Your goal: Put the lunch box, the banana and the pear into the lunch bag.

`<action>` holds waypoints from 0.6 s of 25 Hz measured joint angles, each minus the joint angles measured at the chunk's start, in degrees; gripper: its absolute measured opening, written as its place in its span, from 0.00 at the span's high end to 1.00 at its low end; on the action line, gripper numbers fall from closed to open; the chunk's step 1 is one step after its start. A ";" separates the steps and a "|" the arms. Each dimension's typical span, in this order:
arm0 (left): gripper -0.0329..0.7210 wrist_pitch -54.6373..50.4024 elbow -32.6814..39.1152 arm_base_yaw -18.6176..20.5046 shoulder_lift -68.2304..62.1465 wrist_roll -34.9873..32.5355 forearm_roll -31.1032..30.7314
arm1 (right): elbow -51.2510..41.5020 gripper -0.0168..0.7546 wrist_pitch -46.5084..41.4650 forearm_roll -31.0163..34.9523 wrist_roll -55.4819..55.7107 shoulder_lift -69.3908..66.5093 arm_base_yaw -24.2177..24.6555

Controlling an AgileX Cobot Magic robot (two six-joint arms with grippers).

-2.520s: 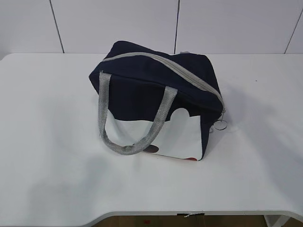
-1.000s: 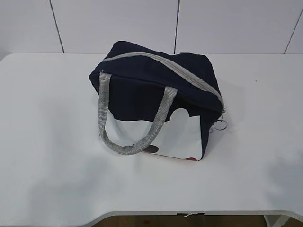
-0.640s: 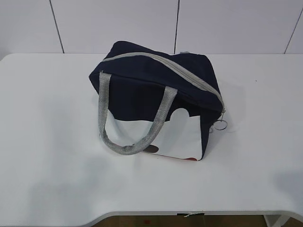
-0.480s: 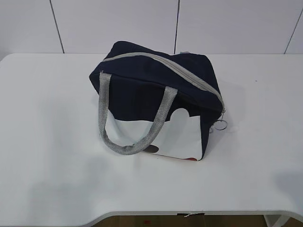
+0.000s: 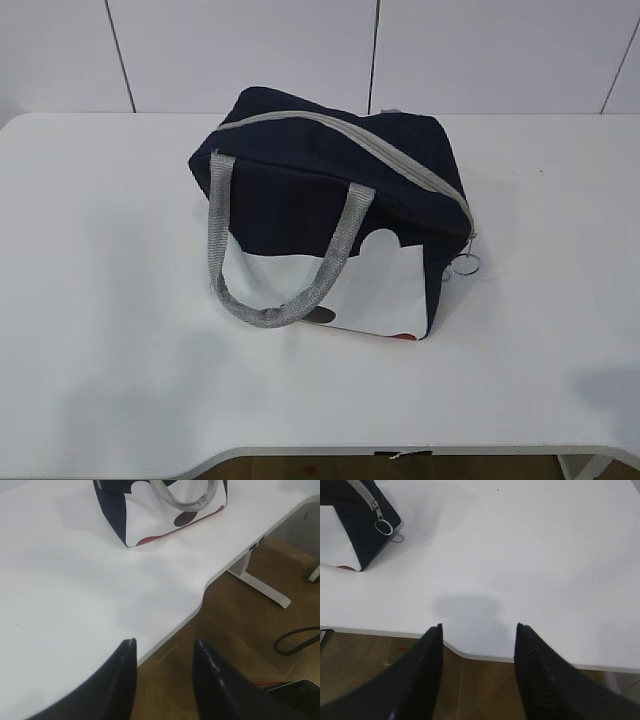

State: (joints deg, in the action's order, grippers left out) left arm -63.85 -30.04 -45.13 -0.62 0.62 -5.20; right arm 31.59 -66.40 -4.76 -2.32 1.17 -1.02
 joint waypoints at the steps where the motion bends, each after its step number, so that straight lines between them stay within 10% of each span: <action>1: 0.57 0.00 0.00 0.00 0.00 0.00 0.00 | -0.33 0.48 0.11 0.15 0.00 0.00 0.00; 15: 0.57 0.00 0.00 0.00 0.00 0.00 0.00 | -3.62 0.50 0.63 0.56 0.00 0.00 0.00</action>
State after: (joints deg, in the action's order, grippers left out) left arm -63.85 -30.04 -45.13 -0.62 0.62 -5.20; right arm 27.97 -65.76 -4.20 -2.32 1.17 -1.02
